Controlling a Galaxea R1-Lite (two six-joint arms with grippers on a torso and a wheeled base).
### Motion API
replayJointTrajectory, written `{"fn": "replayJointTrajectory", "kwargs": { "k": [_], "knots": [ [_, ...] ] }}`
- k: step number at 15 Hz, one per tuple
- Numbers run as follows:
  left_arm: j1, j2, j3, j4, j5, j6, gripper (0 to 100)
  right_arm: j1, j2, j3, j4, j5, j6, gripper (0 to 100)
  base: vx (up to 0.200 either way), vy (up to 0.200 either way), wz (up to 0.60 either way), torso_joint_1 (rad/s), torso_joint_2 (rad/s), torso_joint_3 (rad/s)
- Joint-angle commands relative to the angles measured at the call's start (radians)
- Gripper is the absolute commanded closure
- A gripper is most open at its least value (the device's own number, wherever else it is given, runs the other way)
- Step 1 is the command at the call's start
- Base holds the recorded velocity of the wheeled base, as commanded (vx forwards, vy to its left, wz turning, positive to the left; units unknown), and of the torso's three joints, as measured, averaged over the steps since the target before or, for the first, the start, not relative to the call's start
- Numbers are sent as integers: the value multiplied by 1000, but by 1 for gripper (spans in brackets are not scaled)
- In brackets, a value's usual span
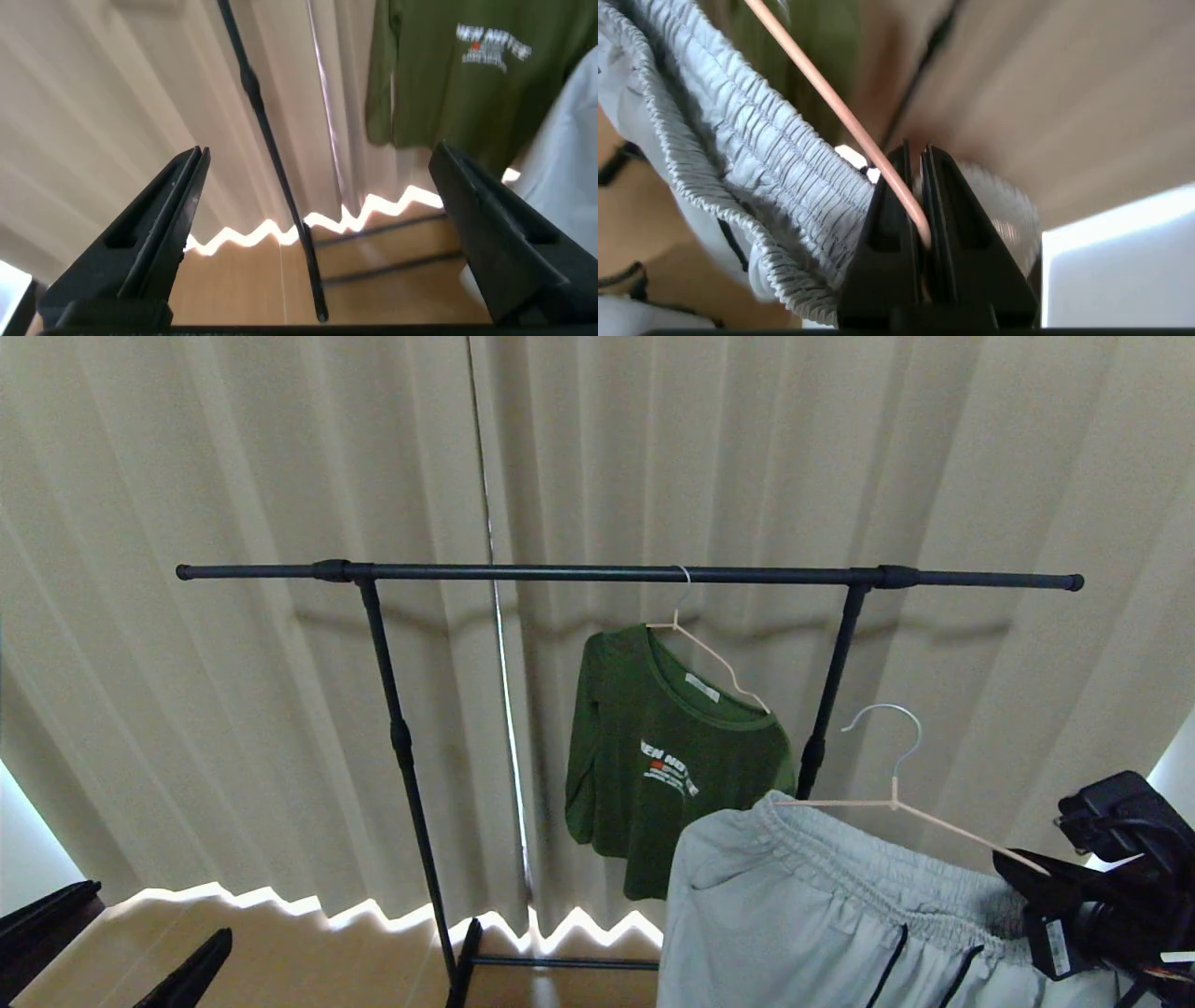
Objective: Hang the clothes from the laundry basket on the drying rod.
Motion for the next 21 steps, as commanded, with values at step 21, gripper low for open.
{"fn": "replayJointTrajectory", "kwargs": {
  "k": [21],
  "knots": [
    [4, -30, 6, 2, -28, -36, 0, -2, 34, 61, -169, -2, 22, 100, 0, 48, 0, 1, 1, 1]
  ]
}}
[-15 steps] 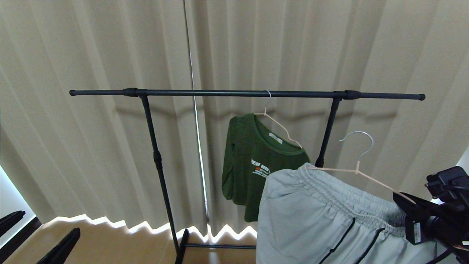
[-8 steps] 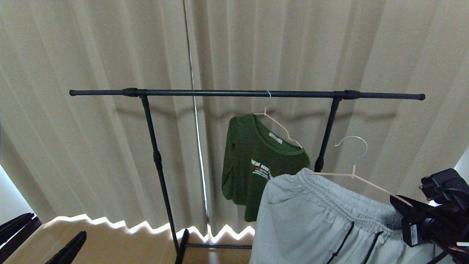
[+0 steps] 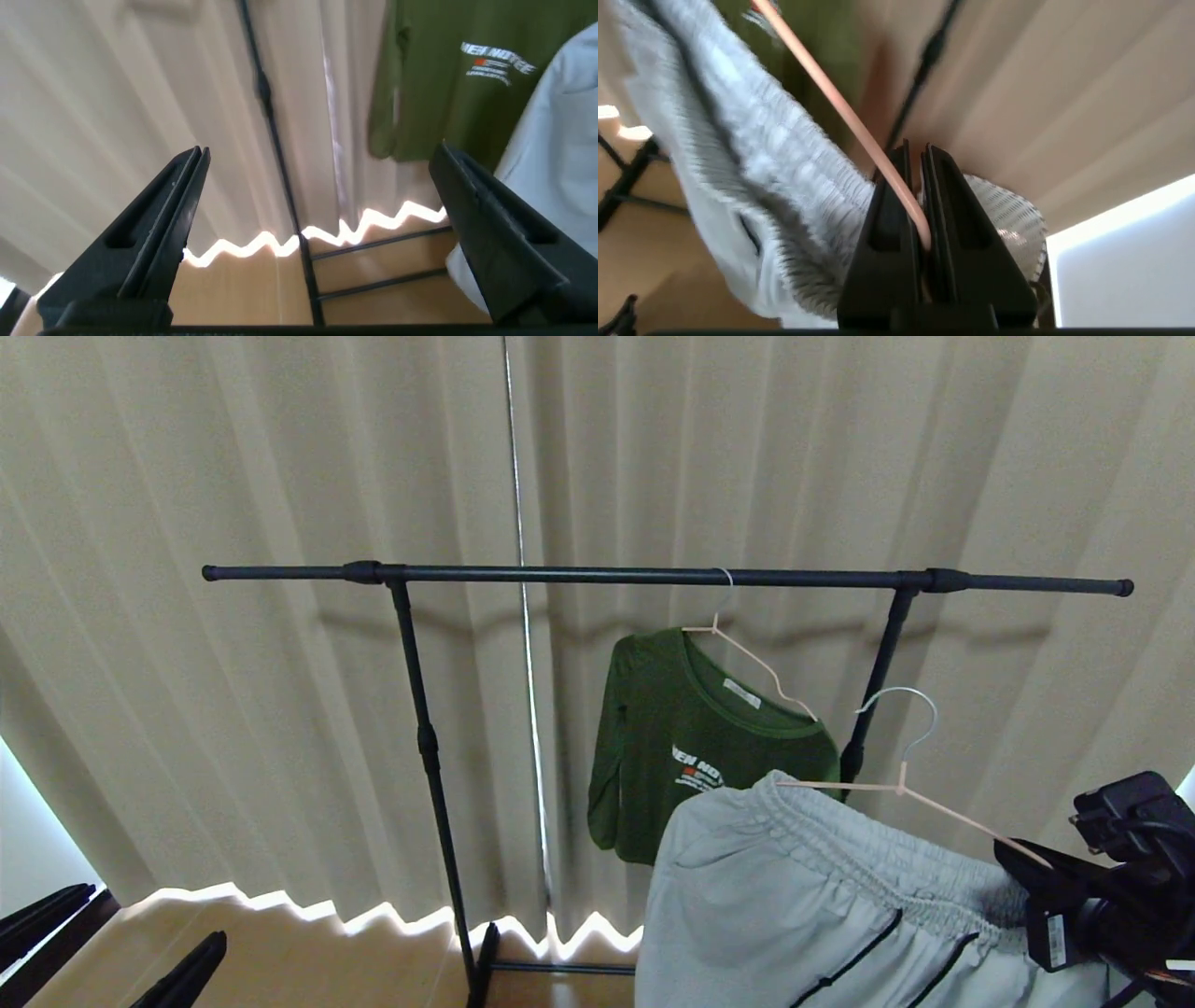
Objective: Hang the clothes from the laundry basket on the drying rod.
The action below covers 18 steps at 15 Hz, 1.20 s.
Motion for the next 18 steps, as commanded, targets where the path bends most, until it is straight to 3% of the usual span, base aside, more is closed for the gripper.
{"fn": "replayJointTrajectory", "kwargs": {
  "k": [1, 5, 10, 16, 18],
  "knots": [
    [-1, -6, 10, 0, 0, 2, 0, 1, 2, 0, -2, 0, -1, 100, 0, 0, 0, 0, 0, 0],
    [-1, -10, 10, 0, 0, 2, 0, 3, 2, -2, -1, 0, 6, 100, 0, 0, 0, 0, 0, 0],
    [-1, -10, 10, 0, 0, 2, 0, 154, 7, 0, 1, -2, 70, 100, 0, 0, 0, 0, 0, 0],
    [-1, -4, 8, 0, 0, 0, 0, 230, 39, -28, 4, -11, 118, 100, 0, 0, 0, 0, 0, 0],
    [-1, 14, 4, 5, 0, 0, 0, 228, 53, -56, 2, -59, 118, 100, 0, 0, 0, 0, 0, 0]
  ]
}}
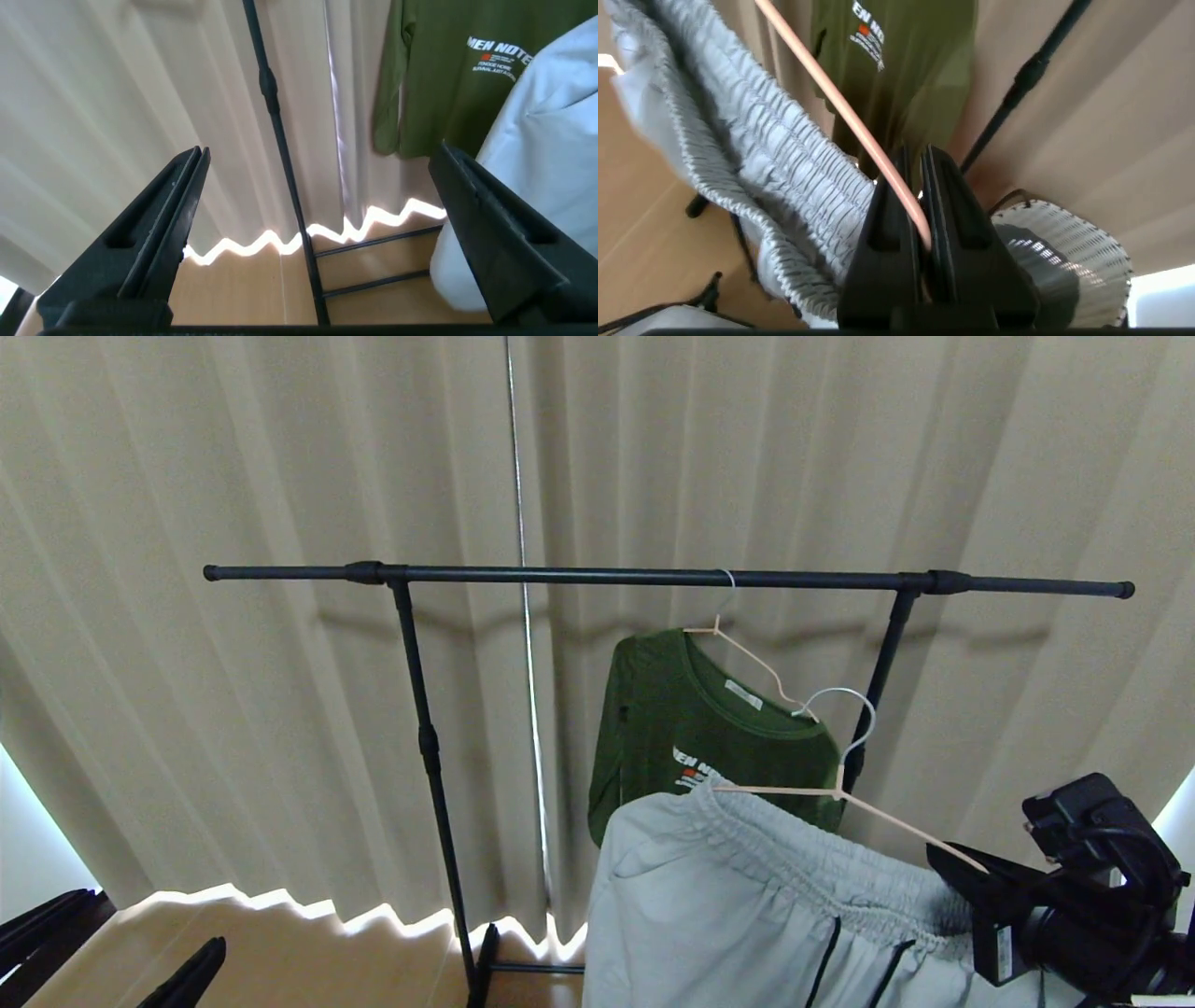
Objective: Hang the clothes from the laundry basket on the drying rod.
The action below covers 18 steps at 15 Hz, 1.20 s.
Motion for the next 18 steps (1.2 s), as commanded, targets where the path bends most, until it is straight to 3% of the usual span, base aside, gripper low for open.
{"fn": "replayJointTrajectory", "kwargs": {
  "k": [1, 3, 18],
  "knots": [
    [1, 27, -8, 0, 0, 0, 0, 5, 21, -35, -1, -12, 0, 100, 0, 0, 0, 0, 0, 0],
    [1, 29, -5, 3, 2, -3, 0, 11, 21, -74, 7, -16, -2, 100, 0, 0, 0, 0, 0, 0],
    [1, -16, -5, 8, 2, 1, 0, 69, 104, -244, 11, -33, -6, 100, 187, 0, 0, 1, 3, 3]
  ]
}}
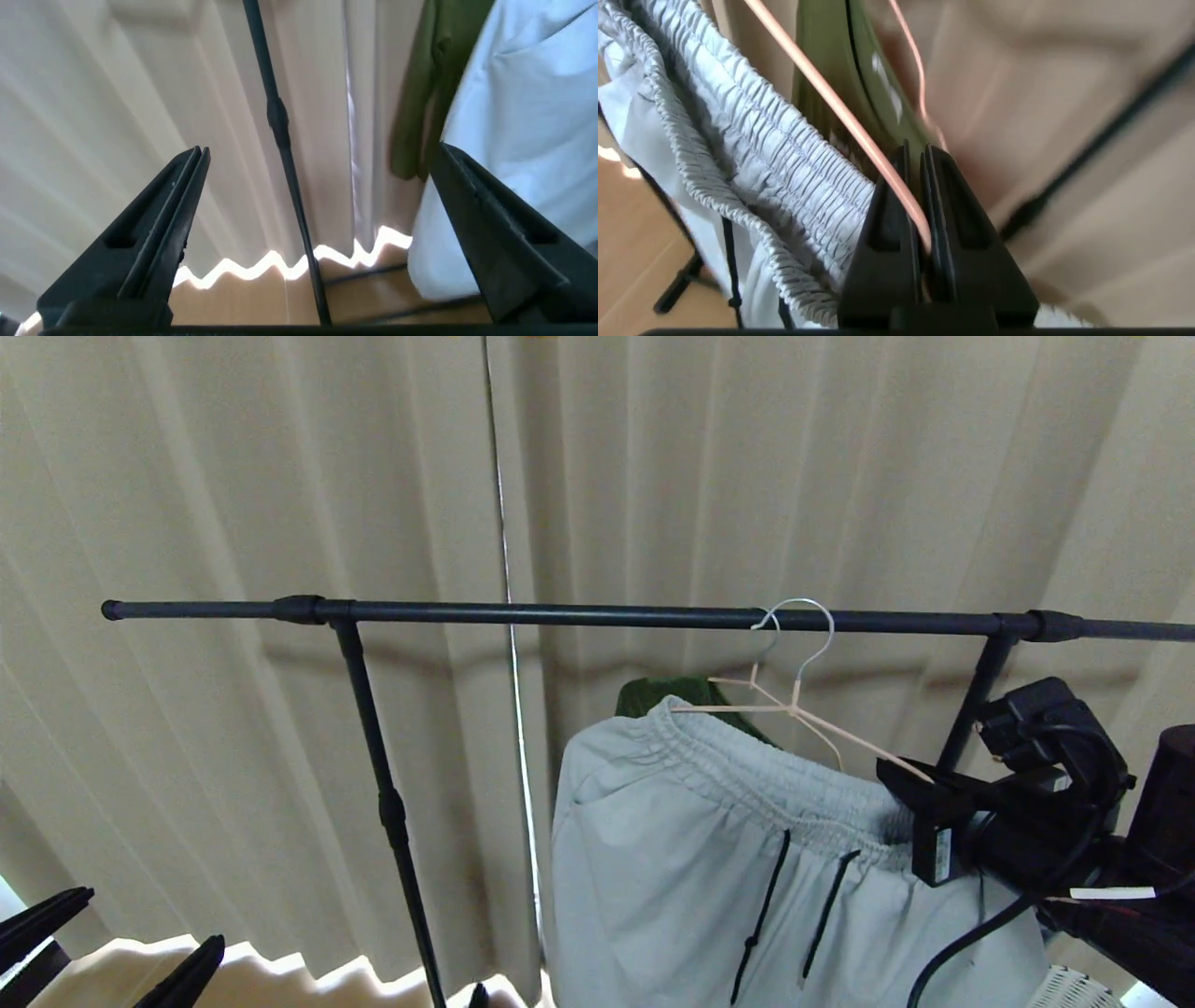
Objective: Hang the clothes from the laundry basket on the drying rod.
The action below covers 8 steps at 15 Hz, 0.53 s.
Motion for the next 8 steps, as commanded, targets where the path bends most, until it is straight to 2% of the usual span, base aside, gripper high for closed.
{"fn": "replayJointTrajectory", "kwargs": {
  "k": [1, 4, 8],
  "knots": [
    [0, -19, 0, -1, 0, 1, 0, 11, 42, -45, -2, -2, 0, 100, 0, 0, 0, 0, 0, 0],
    [0, -19, 0, -1, -1, 1, 0, 11, 98, -103, -10, -5, 0, 100, 0, 0, 0, 0, 0, 0],
    [-2, -17, 2, -1, -1, 1, 0, 5, 222, -238, 18, -28, -20, 100, 0, 0, 0, 0, 0, 0]
  ]
}}
